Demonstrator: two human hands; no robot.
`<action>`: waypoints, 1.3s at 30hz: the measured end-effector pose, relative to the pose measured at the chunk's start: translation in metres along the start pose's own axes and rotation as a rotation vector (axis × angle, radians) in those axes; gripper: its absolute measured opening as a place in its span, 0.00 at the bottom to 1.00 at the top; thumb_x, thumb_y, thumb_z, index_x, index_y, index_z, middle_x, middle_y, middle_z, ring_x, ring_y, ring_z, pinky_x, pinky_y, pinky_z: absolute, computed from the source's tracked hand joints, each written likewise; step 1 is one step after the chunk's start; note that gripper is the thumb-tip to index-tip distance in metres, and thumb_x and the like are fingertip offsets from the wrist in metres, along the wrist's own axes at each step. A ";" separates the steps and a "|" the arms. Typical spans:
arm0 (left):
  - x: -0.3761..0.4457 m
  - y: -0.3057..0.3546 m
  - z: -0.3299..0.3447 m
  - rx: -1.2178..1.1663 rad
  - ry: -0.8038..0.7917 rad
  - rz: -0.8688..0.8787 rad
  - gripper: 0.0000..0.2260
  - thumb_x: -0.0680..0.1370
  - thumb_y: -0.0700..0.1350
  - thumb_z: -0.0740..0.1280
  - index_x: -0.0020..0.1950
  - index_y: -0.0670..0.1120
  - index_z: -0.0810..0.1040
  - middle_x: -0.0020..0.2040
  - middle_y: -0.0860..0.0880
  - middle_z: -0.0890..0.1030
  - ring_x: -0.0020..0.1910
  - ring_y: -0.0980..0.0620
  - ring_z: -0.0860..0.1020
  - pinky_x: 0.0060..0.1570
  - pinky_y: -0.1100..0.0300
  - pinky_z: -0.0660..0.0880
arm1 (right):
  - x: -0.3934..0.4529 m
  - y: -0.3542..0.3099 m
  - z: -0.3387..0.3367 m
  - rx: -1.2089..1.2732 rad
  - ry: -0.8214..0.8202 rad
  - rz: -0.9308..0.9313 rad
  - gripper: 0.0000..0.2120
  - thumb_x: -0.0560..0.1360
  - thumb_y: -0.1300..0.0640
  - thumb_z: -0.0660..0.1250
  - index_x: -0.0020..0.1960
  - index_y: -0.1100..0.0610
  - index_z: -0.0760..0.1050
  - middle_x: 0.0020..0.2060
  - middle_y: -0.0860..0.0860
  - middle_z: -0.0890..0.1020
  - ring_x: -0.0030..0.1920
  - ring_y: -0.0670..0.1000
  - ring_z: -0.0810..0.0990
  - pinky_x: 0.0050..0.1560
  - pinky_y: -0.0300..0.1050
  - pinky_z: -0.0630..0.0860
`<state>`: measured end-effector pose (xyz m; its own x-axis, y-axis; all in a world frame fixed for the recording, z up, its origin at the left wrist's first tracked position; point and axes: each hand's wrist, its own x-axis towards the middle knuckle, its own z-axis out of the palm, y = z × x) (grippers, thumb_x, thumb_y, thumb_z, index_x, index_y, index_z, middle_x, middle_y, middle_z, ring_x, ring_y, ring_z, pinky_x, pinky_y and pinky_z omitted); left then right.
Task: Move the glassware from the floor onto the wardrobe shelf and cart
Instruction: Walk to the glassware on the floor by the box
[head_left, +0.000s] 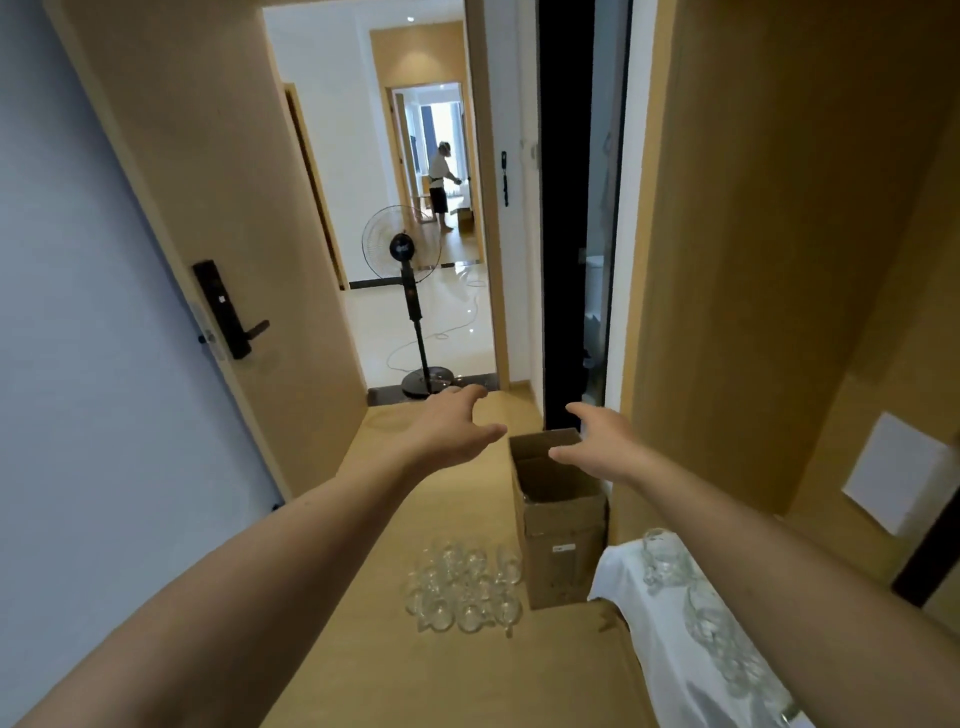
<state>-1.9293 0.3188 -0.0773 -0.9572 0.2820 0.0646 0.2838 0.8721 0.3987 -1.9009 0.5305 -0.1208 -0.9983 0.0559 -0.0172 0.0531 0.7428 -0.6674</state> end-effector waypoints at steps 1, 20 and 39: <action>0.012 0.005 0.008 0.003 -0.025 0.019 0.30 0.79 0.58 0.68 0.78 0.51 0.65 0.77 0.48 0.67 0.75 0.46 0.66 0.70 0.50 0.67 | 0.006 0.011 -0.001 0.032 -0.003 0.030 0.35 0.76 0.50 0.73 0.78 0.52 0.62 0.72 0.54 0.71 0.69 0.57 0.72 0.62 0.51 0.74; 0.269 0.114 0.206 0.040 -0.516 0.541 0.31 0.79 0.59 0.67 0.78 0.49 0.64 0.74 0.45 0.70 0.71 0.43 0.70 0.67 0.53 0.69 | 0.090 0.196 -0.030 0.070 0.271 0.766 0.39 0.73 0.45 0.75 0.78 0.52 0.63 0.74 0.53 0.70 0.71 0.56 0.72 0.67 0.47 0.72; 0.302 0.104 0.430 0.002 -0.936 0.420 0.28 0.77 0.57 0.70 0.74 0.48 0.70 0.63 0.41 0.79 0.61 0.42 0.78 0.60 0.56 0.74 | 0.072 0.345 0.093 0.304 0.233 1.229 0.35 0.75 0.47 0.73 0.76 0.58 0.65 0.70 0.58 0.74 0.69 0.58 0.73 0.64 0.46 0.70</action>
<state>-2.1644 0.6663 -0.4096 -0.3530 0.7629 -0.5417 0.5867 0.6315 0.5070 -1.9566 0.7286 -0.4213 -0.2689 0.7293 -0.6291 0.8918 -0.0582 -0.4486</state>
